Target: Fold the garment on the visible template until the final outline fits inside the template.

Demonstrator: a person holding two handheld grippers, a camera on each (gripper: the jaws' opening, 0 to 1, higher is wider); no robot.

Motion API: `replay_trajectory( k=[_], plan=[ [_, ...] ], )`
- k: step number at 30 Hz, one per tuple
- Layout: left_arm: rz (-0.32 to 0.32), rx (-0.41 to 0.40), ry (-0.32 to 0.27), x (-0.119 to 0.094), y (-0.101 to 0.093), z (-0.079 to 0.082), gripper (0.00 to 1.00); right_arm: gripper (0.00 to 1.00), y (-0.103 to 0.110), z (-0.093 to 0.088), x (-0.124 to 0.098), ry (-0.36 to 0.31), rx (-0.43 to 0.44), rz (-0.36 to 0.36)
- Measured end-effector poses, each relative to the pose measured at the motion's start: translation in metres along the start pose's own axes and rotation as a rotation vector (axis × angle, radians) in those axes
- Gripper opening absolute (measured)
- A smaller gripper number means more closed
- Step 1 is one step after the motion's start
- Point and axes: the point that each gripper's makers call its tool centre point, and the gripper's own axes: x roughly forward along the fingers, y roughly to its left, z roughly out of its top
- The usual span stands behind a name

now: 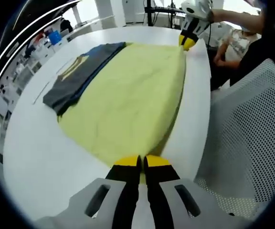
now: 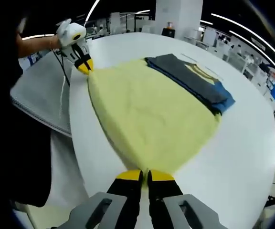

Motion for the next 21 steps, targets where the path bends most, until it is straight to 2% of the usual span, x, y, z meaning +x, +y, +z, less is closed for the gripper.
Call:
replay_trajectory(
  k=[14,21],
  plan=[
    [0.085,-0.107,-0.062,-0.032,0.007,0.015,0.01,0.00,0.007,0.019,-0.024,-0.055,0.017,-0.034],
    [0.094,-0.150,-0.071,-0.041,0.003,0.017,0.01,0.00,0.009,0.027,-0.035,-0.065,0.024,-0.047]
  ],
)
